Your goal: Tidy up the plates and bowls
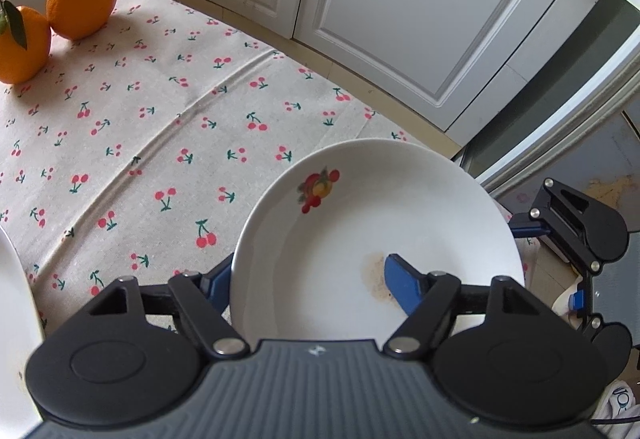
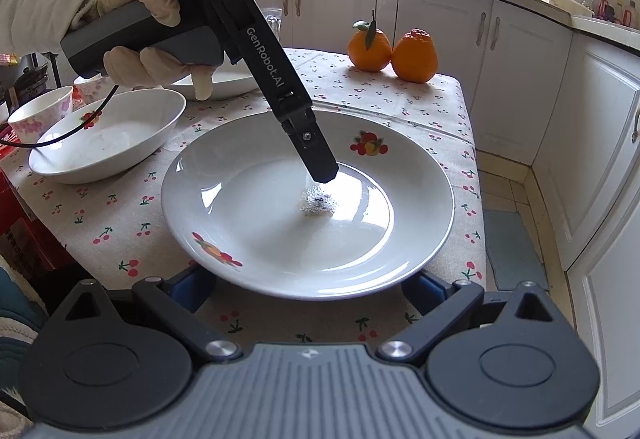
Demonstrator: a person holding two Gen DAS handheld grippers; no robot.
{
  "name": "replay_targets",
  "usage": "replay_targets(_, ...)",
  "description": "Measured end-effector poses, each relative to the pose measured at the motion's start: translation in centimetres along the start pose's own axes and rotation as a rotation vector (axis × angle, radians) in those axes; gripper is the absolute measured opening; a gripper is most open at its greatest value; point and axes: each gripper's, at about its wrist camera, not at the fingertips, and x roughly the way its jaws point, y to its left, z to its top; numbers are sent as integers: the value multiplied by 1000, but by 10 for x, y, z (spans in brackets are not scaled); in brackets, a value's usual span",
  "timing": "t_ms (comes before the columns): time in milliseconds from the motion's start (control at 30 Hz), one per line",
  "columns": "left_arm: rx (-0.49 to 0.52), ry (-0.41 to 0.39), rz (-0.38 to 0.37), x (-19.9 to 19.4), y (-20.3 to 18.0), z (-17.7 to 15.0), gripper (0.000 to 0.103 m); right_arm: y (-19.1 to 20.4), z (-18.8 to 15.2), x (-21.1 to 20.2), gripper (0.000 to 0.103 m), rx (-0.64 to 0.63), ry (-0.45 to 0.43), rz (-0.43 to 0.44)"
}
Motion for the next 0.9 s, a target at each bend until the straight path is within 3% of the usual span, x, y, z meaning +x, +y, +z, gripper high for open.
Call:
replay_targets(333,-8,-35,7,-10,7,8,75,-5,10,-1,101,-9,-2,3)
replay_targets(900,-30,-108,42,-1,40,50,76,-40,43,36,101,-16,11,0)
